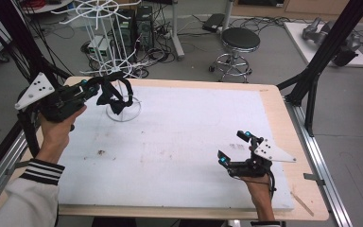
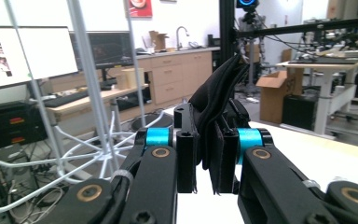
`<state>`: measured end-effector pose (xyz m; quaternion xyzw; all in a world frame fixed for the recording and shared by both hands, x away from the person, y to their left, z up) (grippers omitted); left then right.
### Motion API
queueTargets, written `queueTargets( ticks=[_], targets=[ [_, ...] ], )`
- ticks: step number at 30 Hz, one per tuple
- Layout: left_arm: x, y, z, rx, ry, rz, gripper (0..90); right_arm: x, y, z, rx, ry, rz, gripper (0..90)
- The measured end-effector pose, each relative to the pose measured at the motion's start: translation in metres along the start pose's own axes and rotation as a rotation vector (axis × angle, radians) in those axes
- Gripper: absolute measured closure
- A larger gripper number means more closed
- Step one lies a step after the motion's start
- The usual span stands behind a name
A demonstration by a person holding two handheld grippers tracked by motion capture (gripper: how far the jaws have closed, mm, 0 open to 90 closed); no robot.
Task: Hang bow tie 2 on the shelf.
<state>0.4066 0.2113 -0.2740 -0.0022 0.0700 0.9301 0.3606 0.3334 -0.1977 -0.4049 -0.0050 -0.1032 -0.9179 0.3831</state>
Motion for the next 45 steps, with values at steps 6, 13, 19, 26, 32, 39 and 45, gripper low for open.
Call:
queueTargets(
  ticks=[6,13,19,26,32,39,45],
  targets=[
    [0.001,-0.009,-0.002,0.006,0.020,0.042,82.7,-0.001,-0.002,0.001,0.028,0.002,-0.013,0.6],
    [0.003,-0.016,-0.009,0.001,0.025,0.080,82.7,0.000,-0.004,0.002,0.027,0.009,-0.020,0.6],
    [0.003,-0.020,-0.015,-0.002,0.032,0.115,82.7,0.004,-0.005,0.005,0.022,0.015,-0.039,0.6],
    [0.003,-0.023,-0.024,-0.007,0.019,0.151,82.7,0.010,-0.007,0.002,0.022,-0.011,-0.052,0.7],
    [0.002,-0.023,-0.030,-0.015,0.020,0.176,82.7,0.015,-0.008,-0.005,0.010,-0.002,-0.070,0.6],
    [0.000,-0.021,-0.033,-0.025,0.014,0.185,82.7,0.015,-0.006,-0.009,0.021,0.014,-0.114,0.7],
    [-0.002,-0.020,-0.039,-0.022,0.007,0.194,82.7,0.016,-0.003,-0.004,0.034,0.076,-0.169,0.7]
  ],
)
Point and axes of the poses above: each handheld gripper's, and its own axes: x roughly backward along the jaws, z roughly out of its top, y roughly to its right, the point moved 9 cm from there along -x, roughly forward along the jaws, and after that the axes turned 12 degrees about x, right-handed, at the moved point
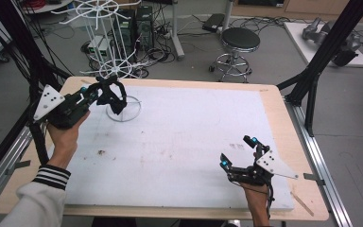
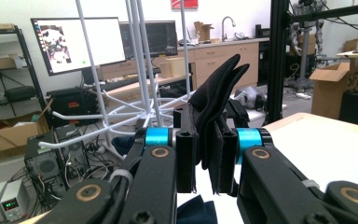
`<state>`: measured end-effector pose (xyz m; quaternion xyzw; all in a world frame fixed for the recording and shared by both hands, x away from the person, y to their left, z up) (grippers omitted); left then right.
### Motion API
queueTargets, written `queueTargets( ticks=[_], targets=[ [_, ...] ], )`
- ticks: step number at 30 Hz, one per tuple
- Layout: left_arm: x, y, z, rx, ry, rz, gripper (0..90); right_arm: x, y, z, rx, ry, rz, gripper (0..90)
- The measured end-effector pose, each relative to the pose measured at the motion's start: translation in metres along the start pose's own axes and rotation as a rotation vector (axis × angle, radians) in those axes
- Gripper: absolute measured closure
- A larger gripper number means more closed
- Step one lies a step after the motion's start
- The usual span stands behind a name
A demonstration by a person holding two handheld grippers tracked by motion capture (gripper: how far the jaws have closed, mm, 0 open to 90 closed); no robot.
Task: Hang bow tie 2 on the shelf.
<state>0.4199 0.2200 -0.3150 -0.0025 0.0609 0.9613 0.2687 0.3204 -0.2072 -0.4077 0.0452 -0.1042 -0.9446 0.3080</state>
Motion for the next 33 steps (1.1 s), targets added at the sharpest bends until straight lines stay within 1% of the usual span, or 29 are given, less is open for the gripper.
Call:
queueTargets(
  ticks=[1,2,3,5,8,12,20,23,25,27,28,29,30,32,33],
  targets=[
    [0.000,0.000,-0.001,0.000,-0.003,-0.003,82.7,0.001,0.001,-0.001,-0.007,0.010,-0.013,0.7],
    [-0.001,0.000,-0.002,0.002,-0.002,0.001,82.7,0.001,0.002,-0.003,-0.007,0.011,-0.024,0.7],
    [-0.001,-0.001,-0.003,0.002,-0.004,0.000,82.7,0.001,0.002,-0.006,-0.018,0.007,-0.032,0.6],
    [-0.001,-0.001,-0.003,0.002,-0.005,0.003,82.7,0.001,0.004,-0.011,-0.016,0.006,-0.043,0.6],
    [-0.001,-0.001,-0.004,-0.001,-0.006,0.006,82.6,0.000,0.004,-0.017,-0.008,-0.011,-0.049,0.6],
    [-0.002,0.000,-0.007,-0.003,-0.011,0.007,82.5,-0.002,0.005,-0.021,0.003,-0.016,-0.060,0.6],
    [-0.002,0.000,-0.012,-0.001,-0.028,0.010,81.1,-0.003,0.004,-0.028,0.000,-0.022,-0.067,0.6],
    [-0.002,0.002,-0.012,-0.008,-0.026,0.006,78.4,-0.003,0.005,-0.029,0.001,-0.024,-0.069,0.6],
    [-0.001,0.003,-0.012,-0.016,-0.031,0.000,72.0,-0.003,0.004,-0.030,-0.006,-0.028,-0.068,0.6],
    [0.000,0.006,-0.013,-0.021,-0.038,-0.015,58.8,-0.003,0.005,-0.030,-0.004,-0.025,-0.068,0.7],
    [0.001,0.008,-0.013,-0.033,-0.037,-0.019,53.1,-0.003,0.005,-0.030,-0.003,-0.026,-0.069,0.6],
    [0.001,0.009,-0.013,-0.035,-0.037,-0.029,47.6,-0.004,0.005,-0.030,0.001,-0.025,-0.071,0.6],
    [0.002,0.010,-0.013,-0.027,-0.042,-0.041,42.4,-0.004,0.006,-0.030,0.001,-0.025,-0.070,0.7],
    [0.003,0.010,-0.014,-0.008,-0.045,-0.043,30.8,-0.004,0.006,-0.031,-0.004,-0.028,-0.073,0.6],
    [0.003,0.009,-0.014,0.002,-0.045,-0.049,27.0,-0.004,0.007,-0.031,0.001,-0.025,-0.076,0.7]
  ],
)
Point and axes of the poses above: each handheld gripper's, and its own axes: x roughly backward along the jaws, z roughly out of its top, y roughly to its right, the point moved 9 cm from there along -x, roughly forward along the jaws, and after that the axes turned 12 degrees about x, right-handed, at the moved point
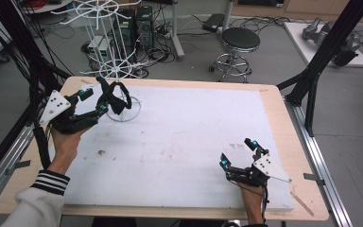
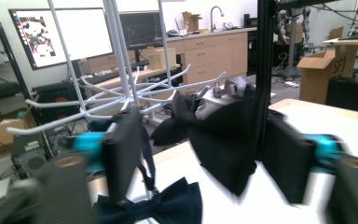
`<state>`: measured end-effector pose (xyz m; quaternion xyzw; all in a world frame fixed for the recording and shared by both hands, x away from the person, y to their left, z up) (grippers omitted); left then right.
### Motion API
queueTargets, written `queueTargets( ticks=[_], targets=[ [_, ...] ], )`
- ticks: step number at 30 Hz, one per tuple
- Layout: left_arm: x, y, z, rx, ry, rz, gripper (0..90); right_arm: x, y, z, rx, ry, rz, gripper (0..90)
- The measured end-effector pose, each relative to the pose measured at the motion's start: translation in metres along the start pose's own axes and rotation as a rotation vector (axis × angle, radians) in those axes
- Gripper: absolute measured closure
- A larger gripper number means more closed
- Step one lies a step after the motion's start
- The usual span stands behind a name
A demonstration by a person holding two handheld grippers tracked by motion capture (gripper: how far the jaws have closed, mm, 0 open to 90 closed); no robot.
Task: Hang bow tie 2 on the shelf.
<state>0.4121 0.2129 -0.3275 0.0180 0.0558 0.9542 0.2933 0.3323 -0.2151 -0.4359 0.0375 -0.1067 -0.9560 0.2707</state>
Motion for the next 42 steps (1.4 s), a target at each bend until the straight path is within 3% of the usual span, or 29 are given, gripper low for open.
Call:
queueTargets(
  ticks=[10,15,20,24,30,38,42],
  targets=[
    [0.003,0.000,-0.002,0.030,-0.014,-0.037,14.5,-0.001,0.000,-0.002,-0.003,-0.006,-0.006,0.6],
    [0.015,0.003,-0.009,0.048,-0.028,-0.093,12.2,-0.001,0.001,-0.004,0.004,-0.009,-0.018,0.7],
    [0.033,0.010,-0.019,0.038,-0.020,-0.146,12.2,-0.001,0.000,-0.008,0.012,-0.025,-0.024,0.7],
    [0.046,0.011,-0.034,0.029,-0.023,-0.167,12.2,-0.002,0.001,-0.009,0.007,-0.026,-0.027,0.7],
    [0.058,0.006,-0.064,0.072,-0.025,-0.173,12.2,-0.003,0.002,-0.015,0.004,-0.034,-0.033,0.6],
    [0.063,0.005,-0.094,0.102,-0.006,-0.167,12.2,-0.004,0.001,-0.017,-0.009,-0.042,-0.026,0.6],
    [0.061,0.008,-0.105,0.093,-0.018,-0.172,12.2,-0.005,0.001,-0.017,-0.004,-0.038,-0.022,0.7]
  ],
)
Point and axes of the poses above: each handheld gripper's, and its own axes: x roughly backward along the jaws, z roughly out of its top, y roughly to its right, the point moved 9 cm from there along -x, roughly forward along the jaws, and after that the axes turned 12 degrees about x, right-handed, at the moved point
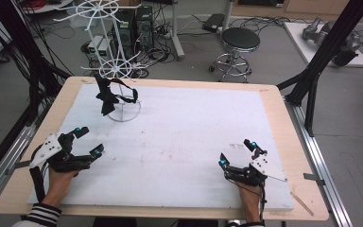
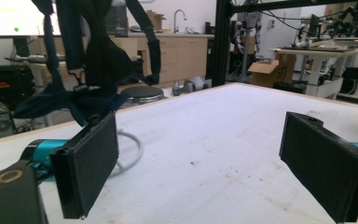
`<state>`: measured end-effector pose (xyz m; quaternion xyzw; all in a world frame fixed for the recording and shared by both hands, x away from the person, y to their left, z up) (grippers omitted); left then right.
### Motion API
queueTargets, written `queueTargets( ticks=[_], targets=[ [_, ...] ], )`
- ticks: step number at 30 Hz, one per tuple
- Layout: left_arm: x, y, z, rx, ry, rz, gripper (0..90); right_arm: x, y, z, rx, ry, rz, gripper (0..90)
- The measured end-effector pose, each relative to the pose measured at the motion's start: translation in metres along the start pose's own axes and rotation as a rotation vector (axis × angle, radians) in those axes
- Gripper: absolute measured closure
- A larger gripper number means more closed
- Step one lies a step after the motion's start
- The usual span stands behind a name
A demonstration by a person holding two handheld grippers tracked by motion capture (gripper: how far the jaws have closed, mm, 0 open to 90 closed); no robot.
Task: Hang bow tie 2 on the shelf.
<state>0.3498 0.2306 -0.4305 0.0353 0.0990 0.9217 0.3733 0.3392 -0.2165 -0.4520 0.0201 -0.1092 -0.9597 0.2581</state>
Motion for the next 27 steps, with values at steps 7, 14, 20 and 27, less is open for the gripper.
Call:
queueTargets(
  ticks=[7,14,20,27],
  targets=[
    [-0.002,0.003,-0.014,0.020,0.003,-0.007,12.1,-0.001,-0.004,-0.001,0.012,-0.007,0.006,0.6],
    [0.002,-0.001,-0.019,0.041,0.034,0.003,11.4,-0.001,-0.006,-0.001,0.009,-0.010,0.011,0.6],
    [0.002,-0.003,-0.020,0.052,0.041,0.012,11.4,-0.002,-0.006,-0.001,0.019,-0.008,0.010,0.6],
    [0.002,-0.002,-0.021,0.034,0.036,0.016,11.4,-0.001,-0.006,-0.003,0.016,-0.019,0.009,0.6]
  ],
)
Point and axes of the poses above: each handheld gripper's, and its own axes: x roughly backward along the jaws, z roughly out of its top, y roughly to its right, the point moved 9 cm from there along -x, roughly forward along the jaws, and after that the axes turned 12 degrees about x, right-handed, at the moved point
